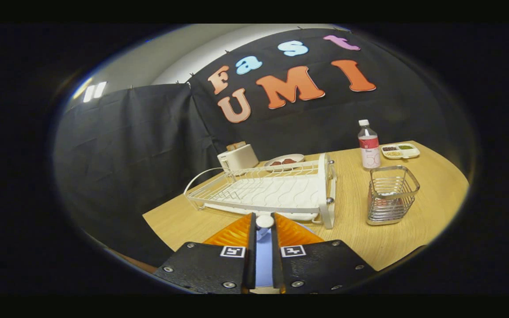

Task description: Take the plate from the dish rack, then take the spoon from the basket and place it into the plate.

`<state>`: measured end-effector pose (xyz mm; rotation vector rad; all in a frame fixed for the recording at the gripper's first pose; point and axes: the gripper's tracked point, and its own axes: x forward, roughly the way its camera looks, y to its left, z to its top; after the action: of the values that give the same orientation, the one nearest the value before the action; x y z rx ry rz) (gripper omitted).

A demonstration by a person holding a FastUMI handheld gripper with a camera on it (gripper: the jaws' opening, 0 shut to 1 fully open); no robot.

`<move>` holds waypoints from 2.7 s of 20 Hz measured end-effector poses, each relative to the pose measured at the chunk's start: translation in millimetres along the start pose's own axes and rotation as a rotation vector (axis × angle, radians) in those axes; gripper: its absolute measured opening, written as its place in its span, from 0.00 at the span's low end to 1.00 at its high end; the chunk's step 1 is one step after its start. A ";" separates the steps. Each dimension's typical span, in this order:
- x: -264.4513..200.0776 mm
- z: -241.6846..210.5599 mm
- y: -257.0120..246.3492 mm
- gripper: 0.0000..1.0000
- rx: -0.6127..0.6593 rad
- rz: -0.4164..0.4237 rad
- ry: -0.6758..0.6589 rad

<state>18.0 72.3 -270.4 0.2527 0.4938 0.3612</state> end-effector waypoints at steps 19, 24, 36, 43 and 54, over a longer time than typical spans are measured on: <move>-5.6 51.8 -5.3 0.48 -0.096 -0.095 -0.196; -18.1 84.7 -7.9 0.66 -0.191 -0.186 -0.312; -46.0 135.6 -19.7 0.86 -0.302 -0.326 -0.474; -49.3 143.7 -7.4 0.86 -0.316 -0.333 -0.499; -55.8 150.9 -6.1 0.86 -0.325 -0.370 -0.493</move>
<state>49.8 22.3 -120.7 -0.0697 -0.0126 0.0077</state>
